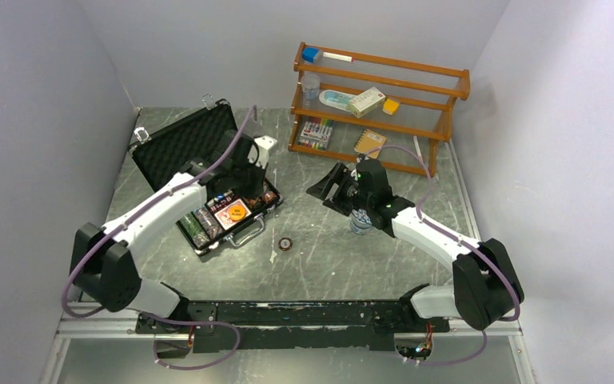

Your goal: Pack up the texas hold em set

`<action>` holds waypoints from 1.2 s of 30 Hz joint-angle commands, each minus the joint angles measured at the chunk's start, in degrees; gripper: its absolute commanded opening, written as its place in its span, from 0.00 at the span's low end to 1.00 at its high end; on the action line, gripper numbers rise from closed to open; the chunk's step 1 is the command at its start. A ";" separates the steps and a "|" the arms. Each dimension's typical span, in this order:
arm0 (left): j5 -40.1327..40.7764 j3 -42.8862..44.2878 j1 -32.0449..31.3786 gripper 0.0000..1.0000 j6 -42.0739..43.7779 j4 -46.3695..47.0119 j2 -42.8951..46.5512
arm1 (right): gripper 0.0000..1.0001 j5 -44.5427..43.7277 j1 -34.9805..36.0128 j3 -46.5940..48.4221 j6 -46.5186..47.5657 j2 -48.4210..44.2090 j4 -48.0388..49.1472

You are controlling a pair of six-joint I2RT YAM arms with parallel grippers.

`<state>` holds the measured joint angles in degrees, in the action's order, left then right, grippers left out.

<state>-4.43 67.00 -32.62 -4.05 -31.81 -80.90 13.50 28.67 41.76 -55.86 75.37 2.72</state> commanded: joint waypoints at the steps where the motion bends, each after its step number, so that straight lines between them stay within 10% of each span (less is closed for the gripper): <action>1: -3.71 3.68 0.77 0.07 7.26 -6.92 -4.37 | 0.77 1.53 -0.17 -1.46 0.32 -0.29 2.52; 36: 6.25 8.48 1.86 0.18 6.27 -9.39 -21.57 | 0.75 12.92 -6.71 -6.44 -0.67 4.66 10.37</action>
<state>-1.48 74.72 -31.16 2.31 -40.40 -102.13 25.56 22.46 35.55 -56.53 80.14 11.31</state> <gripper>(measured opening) 0.137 0.756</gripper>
